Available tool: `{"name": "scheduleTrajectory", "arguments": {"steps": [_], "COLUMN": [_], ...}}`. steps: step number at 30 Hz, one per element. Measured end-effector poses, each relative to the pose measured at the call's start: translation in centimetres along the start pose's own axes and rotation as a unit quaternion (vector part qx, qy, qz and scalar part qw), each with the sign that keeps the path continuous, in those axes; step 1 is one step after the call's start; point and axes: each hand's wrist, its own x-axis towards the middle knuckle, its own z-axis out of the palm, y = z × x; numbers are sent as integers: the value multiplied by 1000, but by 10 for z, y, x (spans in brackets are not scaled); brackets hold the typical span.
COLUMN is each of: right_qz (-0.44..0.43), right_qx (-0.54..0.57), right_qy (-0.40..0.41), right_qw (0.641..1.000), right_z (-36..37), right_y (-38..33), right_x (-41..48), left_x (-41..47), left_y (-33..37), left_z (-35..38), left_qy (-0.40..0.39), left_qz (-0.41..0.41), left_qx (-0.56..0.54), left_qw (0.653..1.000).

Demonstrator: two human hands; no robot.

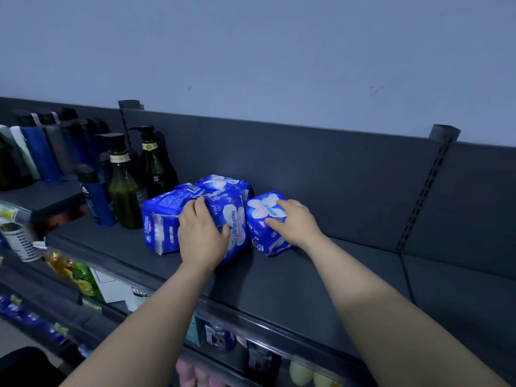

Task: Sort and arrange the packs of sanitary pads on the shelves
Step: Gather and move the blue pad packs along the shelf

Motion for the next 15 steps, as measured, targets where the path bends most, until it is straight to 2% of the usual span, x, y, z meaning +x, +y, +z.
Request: {"name": "scheduleTrajectory", "arguments": {"steps": [10, 15], "right_qz": [-2, -4], "right_qx": [-2, 5], "right_qy": [18, 23], "right_qw": [1000, 1000], "right_z": [-11, -16], "right_y": [-13, -18], "right_x": [-31, -46], "left_x": [-6, -15], "left_y": [-2, -10], "left_z": [-18, -22], "left_qy": [-5, -91], "left_qz": [-22, -14], "left_qx": [-28, 40], "left_qw": [999, 995]}}
